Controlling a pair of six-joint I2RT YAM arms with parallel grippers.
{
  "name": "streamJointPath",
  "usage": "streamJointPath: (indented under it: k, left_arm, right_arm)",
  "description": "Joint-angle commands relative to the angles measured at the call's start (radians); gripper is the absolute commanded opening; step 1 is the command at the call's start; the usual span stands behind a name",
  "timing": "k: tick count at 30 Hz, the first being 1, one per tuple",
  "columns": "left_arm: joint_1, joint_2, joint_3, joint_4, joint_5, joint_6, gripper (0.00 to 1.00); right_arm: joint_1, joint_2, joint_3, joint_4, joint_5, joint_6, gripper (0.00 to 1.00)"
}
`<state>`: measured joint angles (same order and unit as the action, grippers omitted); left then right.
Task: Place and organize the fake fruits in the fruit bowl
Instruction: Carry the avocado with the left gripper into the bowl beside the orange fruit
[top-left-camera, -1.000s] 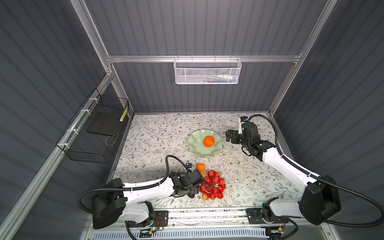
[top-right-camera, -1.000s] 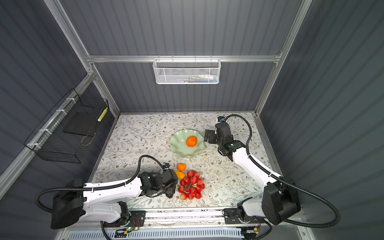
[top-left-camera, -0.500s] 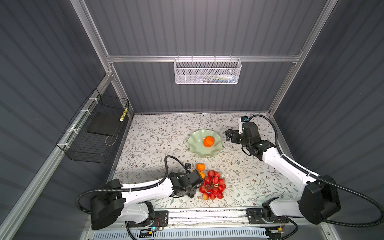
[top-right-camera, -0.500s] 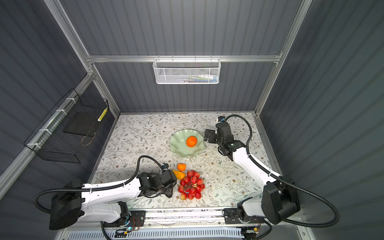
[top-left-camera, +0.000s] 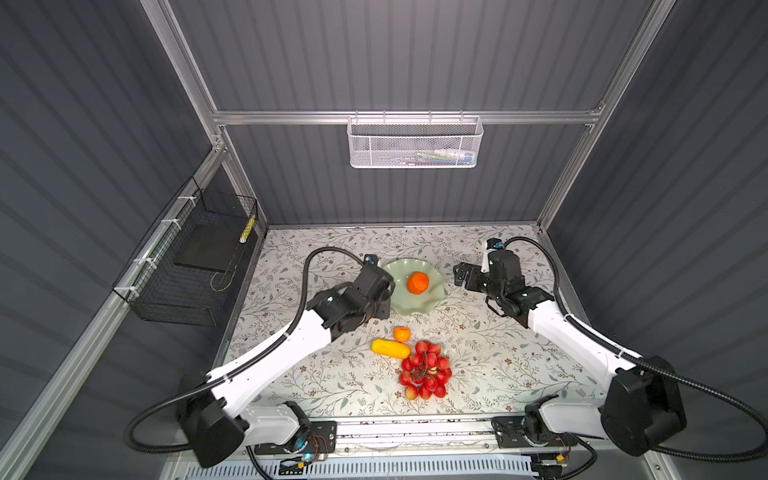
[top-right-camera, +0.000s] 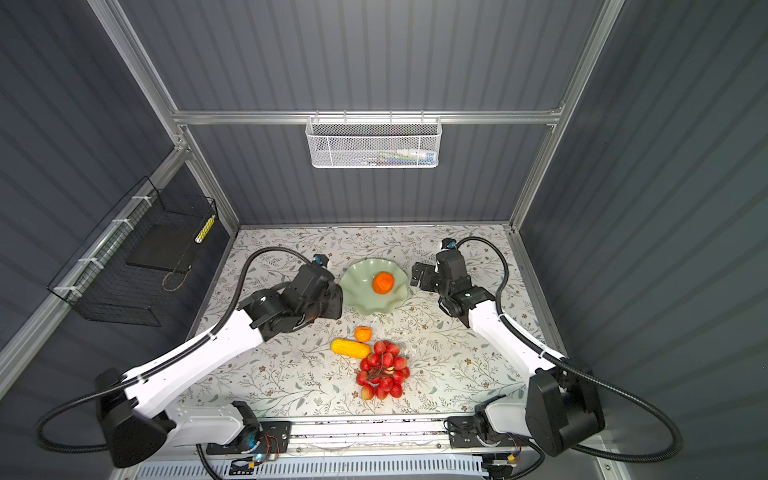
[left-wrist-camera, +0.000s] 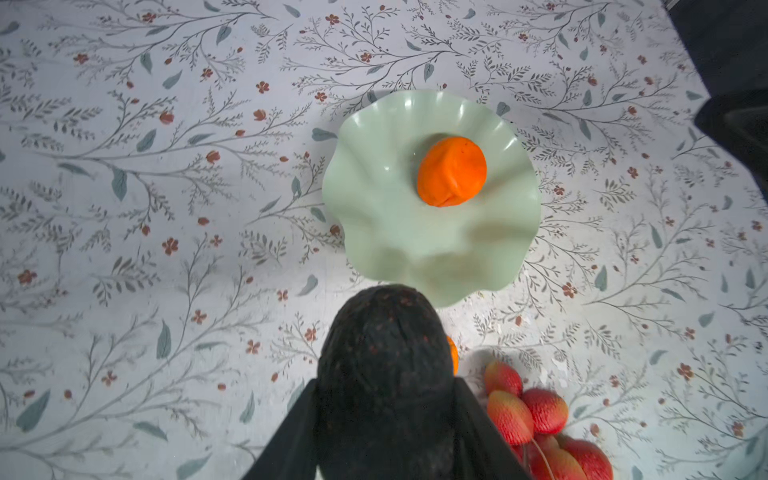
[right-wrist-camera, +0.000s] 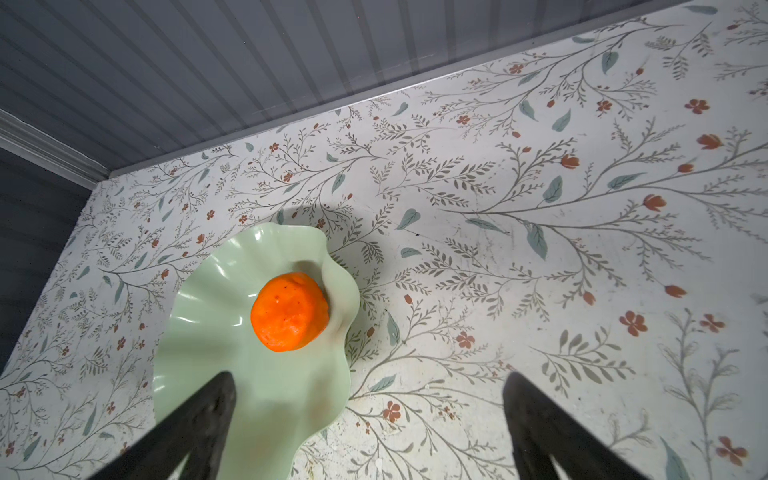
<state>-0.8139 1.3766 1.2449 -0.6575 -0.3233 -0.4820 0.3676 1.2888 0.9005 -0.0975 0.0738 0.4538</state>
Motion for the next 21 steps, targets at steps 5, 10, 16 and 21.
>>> streamJointPath:
  k: [5,10,16,21]
  left_arm:
    - [0.075,0.319,0.242,0.103,0.113,0.228,0.35]
    - [0.126,0.501,0.38,0.095,0.169,0.261,0.35]
    - [0.147,0.657,0.491,0.082,0.185,0.282,0.35]
    - [0.162,0.735,0.533,0.067,0.188,0.266,0.36]
  right_arm:
    - [-0.01,-0.07,-0.026,0.0,-0.035,0.034,0.99]
    - [-0.016,-0.083,-0.04,-0.009,-0.046,0.026,0.99]
    - [-0.023,-0.097,-0.058,-0.018,-0.048,0.025,0.99]
    - [-0.03,-0.103,-0.064,-0.016,-0.049,0.023,0.99]
